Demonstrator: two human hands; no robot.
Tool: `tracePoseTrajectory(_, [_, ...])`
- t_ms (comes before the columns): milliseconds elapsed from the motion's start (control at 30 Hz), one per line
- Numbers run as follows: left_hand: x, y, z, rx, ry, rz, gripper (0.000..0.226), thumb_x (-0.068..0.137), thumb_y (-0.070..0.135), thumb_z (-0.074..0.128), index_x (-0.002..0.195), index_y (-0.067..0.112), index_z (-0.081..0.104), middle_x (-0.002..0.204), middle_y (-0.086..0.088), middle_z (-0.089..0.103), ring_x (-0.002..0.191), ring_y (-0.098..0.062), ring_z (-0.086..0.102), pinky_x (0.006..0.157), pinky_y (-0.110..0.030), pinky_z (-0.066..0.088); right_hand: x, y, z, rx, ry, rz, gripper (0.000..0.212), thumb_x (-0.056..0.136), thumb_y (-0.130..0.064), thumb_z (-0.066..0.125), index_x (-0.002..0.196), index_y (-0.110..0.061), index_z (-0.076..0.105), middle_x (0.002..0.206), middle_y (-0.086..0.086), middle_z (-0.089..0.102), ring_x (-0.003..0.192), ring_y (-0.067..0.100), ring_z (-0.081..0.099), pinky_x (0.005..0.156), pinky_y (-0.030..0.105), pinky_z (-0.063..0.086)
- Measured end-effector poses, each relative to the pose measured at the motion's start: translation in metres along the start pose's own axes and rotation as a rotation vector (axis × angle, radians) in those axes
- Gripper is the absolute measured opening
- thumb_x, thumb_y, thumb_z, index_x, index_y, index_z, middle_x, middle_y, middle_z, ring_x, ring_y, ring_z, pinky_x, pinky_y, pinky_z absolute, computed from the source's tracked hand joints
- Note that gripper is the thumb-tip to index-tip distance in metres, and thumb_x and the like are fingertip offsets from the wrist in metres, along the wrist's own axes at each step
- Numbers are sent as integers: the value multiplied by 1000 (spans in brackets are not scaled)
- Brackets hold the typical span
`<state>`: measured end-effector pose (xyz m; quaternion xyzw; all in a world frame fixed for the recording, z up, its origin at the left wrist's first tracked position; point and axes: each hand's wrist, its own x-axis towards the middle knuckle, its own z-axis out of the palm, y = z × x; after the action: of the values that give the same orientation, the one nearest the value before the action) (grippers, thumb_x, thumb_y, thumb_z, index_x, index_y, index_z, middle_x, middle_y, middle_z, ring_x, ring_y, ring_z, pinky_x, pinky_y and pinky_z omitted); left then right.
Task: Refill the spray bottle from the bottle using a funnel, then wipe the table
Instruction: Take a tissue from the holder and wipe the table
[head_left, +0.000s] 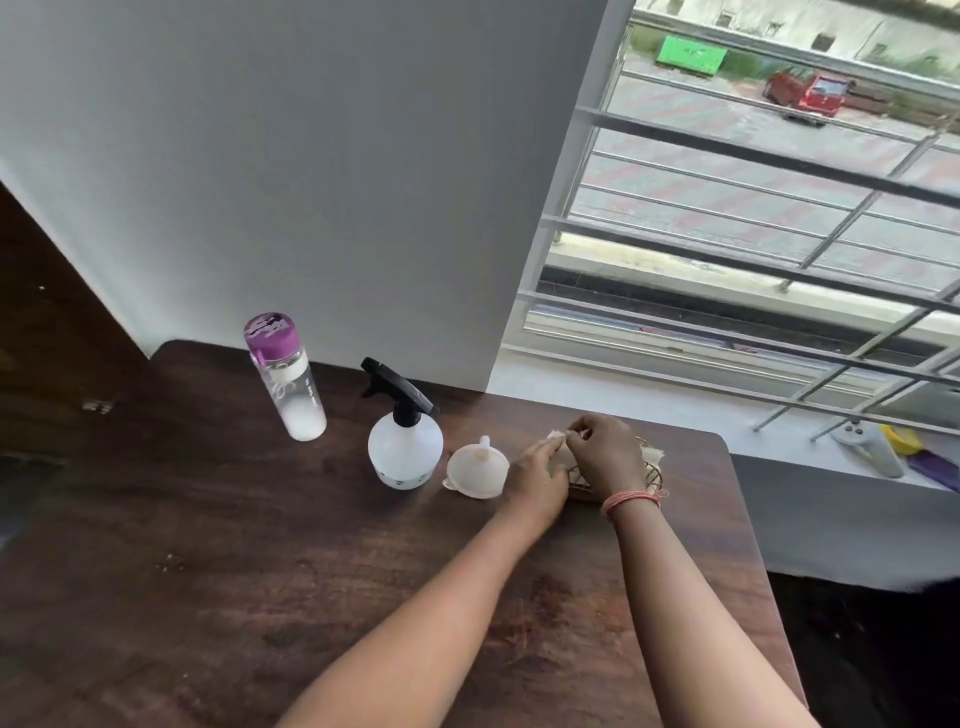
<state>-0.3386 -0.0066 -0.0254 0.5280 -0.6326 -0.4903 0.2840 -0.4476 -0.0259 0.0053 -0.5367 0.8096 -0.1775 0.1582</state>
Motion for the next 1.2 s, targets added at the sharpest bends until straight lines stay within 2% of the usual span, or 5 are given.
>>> tracePoseTrajectory(467, [5,-1,-5,0,22,-37,45,89,11,50,135,10,54,139,-6,55,127,-18,50,106,-24,37,13,9,-4,50,-14,-71,9,86,-19,60,87,-15,69,90,7,66,87,22,59,71,28,40])
tracePoseTrajectory(600, [9,1,-6,-58,151,-42,32,88,11,52,118,11,64,122,-6,63,109,-18,59,97,-29,47,10,13,-8,141,36,-75,8,86,-16,61,87,-13,68,89,6,62,83,18,53,72,26,35])
tracePoseTrajectory(767, [19,7,-12,-99,279,74,26,86,10,59,111,17,64,111,-1,59,87,-9,59,77,-10,45,9,15,-11,178,63,-71,10,90,-13,59,93,-6,66,91,6,58,83,18,51,74,23,33])
tracePoseTrajectory(900, [32,9,-14,21,231,99,28,85,4,59,110,13,68,110,-4,62,89,-16,62,84,-25,52,5,17,-12,187,58,-81,8,86,-8,63,90,-5,70,91,7,57,75,14,54,75,25,43])
tracePoseTrajectory(1200, [43,11,-20,224,182,101,5,83,14,67,85,13,72,86,-1,72,80,-14,63,73,-28,53,4,16,-6,141,85,-76,11,84,-10,67,92,-8,74,86,1,56,74,13,54,76,28,47])
